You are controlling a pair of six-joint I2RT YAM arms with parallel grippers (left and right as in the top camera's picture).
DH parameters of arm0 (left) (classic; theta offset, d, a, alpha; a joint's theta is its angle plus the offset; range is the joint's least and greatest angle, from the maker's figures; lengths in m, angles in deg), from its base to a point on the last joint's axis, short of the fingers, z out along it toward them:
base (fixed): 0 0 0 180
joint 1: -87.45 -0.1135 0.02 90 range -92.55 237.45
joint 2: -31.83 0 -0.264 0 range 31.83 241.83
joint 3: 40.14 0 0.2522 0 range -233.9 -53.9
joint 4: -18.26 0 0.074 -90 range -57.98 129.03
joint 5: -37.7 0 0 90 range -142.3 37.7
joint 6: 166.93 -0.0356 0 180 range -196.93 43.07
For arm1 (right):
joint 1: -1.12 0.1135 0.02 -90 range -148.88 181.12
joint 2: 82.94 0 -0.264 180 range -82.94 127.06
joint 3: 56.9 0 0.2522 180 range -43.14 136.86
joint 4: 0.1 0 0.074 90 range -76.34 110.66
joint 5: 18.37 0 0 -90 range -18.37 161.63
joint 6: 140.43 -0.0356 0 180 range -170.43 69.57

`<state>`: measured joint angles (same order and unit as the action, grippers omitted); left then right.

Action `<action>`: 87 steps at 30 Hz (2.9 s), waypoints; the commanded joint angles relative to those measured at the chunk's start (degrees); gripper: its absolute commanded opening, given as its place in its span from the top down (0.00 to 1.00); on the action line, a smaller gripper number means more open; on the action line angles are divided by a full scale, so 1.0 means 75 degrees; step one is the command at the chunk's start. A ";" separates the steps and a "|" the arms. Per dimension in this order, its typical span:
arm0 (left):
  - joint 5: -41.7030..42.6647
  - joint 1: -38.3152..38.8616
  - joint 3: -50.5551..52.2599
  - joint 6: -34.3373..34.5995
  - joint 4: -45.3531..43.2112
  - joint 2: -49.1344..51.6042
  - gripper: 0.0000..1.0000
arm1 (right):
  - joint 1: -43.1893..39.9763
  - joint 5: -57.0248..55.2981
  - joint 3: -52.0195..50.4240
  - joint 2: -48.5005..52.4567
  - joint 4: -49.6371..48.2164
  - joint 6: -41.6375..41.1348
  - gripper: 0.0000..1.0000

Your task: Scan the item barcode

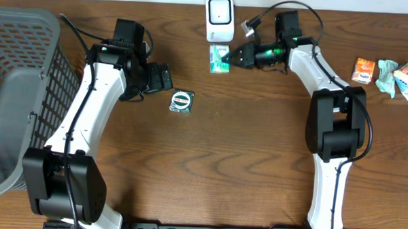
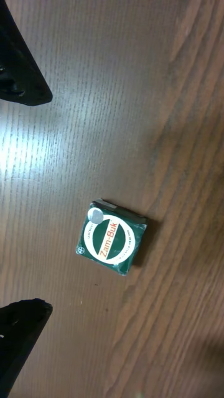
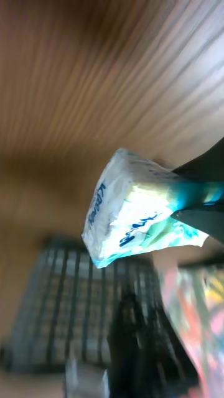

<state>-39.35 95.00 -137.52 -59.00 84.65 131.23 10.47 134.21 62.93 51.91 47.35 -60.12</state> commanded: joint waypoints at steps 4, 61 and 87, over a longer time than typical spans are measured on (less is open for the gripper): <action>-0.0079 -0.0020 -0.0099 -0.0070 0.0035 0.0026 0.02 | 0.0309 -0.6528 0.1198 -0.0455 0.2017 0.1920 0.99; -0.0079 -0.0020 -0.0099 -0.0070 0.0035 0.0026 0.03 | 0.1244 -1.2671 0.1524 0.0108 -0.3879 0.8856 0.99; -0.0079 -0.0020 -0.0099 -0.0070 0.0035 0.0026 0.02 | -0.2885 -1.1007 0.1515 -0.0819 0.1667 0.3264 0.01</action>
<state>-39.35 95.00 -137.52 -59.00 84.62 131.23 -12.53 45.98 73.92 51.17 59.61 -32.17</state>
